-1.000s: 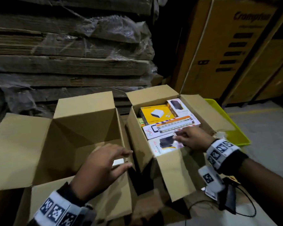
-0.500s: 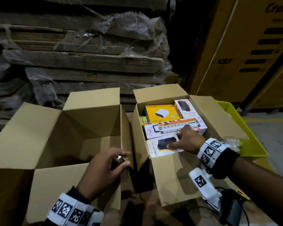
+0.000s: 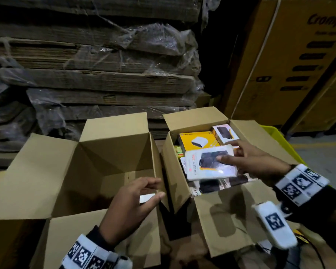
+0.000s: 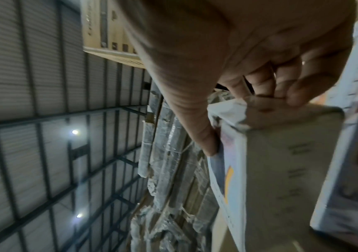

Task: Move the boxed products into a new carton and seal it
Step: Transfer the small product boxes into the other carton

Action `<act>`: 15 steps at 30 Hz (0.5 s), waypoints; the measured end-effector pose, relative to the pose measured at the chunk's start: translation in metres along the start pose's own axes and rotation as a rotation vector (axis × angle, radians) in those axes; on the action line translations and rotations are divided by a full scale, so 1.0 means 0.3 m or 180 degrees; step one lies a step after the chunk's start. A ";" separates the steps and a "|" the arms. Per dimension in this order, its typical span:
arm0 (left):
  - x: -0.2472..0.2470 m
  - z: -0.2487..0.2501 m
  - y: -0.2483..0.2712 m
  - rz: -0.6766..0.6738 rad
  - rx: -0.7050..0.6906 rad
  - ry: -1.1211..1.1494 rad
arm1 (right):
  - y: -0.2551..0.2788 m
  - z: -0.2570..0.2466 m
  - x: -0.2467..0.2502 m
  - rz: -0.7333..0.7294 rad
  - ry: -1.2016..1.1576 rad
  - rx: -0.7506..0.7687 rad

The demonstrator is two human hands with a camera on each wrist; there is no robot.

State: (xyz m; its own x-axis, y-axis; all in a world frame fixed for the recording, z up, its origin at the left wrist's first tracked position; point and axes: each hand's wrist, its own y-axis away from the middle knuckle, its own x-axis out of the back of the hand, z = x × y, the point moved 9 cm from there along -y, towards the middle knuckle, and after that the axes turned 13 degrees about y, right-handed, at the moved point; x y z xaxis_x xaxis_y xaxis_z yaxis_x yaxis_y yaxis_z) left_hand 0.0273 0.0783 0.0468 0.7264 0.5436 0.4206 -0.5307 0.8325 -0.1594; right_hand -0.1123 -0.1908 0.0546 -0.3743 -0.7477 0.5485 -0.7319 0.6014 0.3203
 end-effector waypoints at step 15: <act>0.326 -0.008 -0.095 0.0482 0.0087 0.0856 | -0.013 -0.490 -0.468 -0.0823 0.0547 0.1304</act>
State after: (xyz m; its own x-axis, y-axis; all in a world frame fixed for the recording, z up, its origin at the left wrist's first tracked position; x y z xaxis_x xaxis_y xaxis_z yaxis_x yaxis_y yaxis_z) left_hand 0.1146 0.1078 0.0904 0.7258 0.6731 0.1418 -0.6505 0.7387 -0.1766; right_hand 0.0268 -0.0468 0.0900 -0.0778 -0.7796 0.6215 -0.9641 0.2176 0.1522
